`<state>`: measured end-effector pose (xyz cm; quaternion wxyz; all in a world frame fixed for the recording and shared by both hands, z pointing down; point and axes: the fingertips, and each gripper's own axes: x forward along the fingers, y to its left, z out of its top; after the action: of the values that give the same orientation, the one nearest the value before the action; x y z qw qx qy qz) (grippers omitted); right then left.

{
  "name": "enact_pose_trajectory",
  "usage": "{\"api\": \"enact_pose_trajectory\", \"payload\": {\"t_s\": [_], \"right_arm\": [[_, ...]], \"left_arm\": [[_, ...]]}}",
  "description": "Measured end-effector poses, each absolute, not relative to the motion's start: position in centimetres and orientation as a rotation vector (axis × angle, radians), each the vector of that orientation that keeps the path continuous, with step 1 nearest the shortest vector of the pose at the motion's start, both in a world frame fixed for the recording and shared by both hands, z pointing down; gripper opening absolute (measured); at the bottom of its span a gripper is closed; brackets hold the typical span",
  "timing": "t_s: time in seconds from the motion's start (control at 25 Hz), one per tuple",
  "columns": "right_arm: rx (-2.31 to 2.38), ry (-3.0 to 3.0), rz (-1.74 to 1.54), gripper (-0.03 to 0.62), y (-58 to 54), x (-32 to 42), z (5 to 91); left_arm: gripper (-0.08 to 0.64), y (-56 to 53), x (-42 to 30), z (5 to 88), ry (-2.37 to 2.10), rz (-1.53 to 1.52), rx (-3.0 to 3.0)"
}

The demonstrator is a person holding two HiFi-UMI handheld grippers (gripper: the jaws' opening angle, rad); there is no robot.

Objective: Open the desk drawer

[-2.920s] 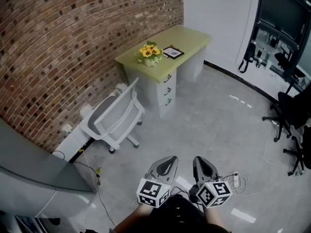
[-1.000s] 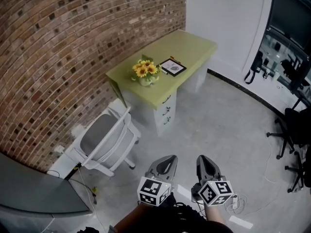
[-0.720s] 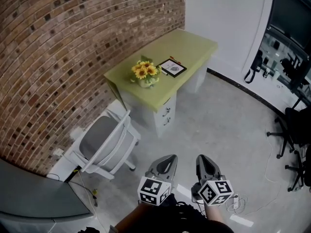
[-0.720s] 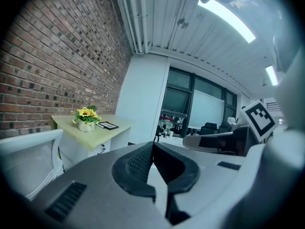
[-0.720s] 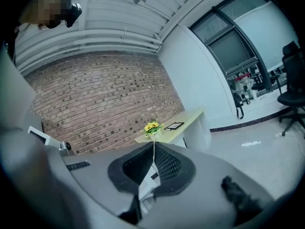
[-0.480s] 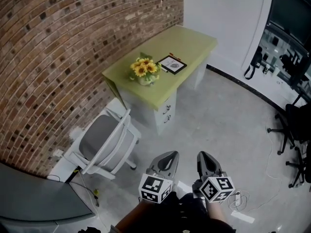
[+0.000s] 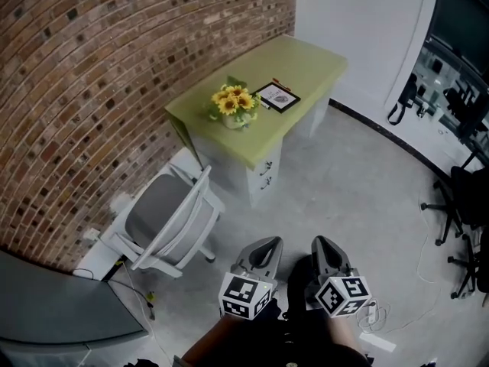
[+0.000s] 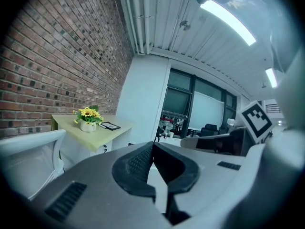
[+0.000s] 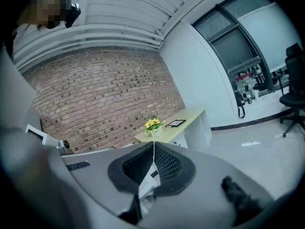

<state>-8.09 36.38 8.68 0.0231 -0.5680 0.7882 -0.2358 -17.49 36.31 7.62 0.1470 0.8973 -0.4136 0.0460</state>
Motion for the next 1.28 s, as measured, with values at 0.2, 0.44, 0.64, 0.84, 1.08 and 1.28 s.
{"api": "enact_pose_trajectory", "payload": {"t_s": [0.2,0.44,0.64,0.84,1.08,1.28], "right_arm": [[-1.759,2.44,-0.743,0.012,35.9,-7.6,9.1],[-1.759,2.433,-0.736,0.014,33.9,-5.6,9.1],[-1.742,2.445,-0.749,0.012,31.4,-4.1,9.5],[-1.71,2.468,-0.771,0.012,28.2,-2.9,9.9],[-1.671,2.49,-0.791,0.012,23.7,-1.7,10.3],[-1.626,2.521,-0.823,0.012,19.6,-1.0,10.6]], "left_arm": [[0.009,35.5,-17.3,8.2,-1.201,0.134,2.565],[0.009,33.4,-15.6,8.6,-1.203,0.143,2.556],[0.009,31.0,-13.8,8.7,-1.223,0.152,2.546],[0.009,28.0,-12.5,8.9,-1.25,0.158,2.529],[0.009,24.2,-10.9,9.7,-1.264,0.182,2.512],[0.009,20.6,-9.7,10.2,-1.28,0.205,2.497]]}}
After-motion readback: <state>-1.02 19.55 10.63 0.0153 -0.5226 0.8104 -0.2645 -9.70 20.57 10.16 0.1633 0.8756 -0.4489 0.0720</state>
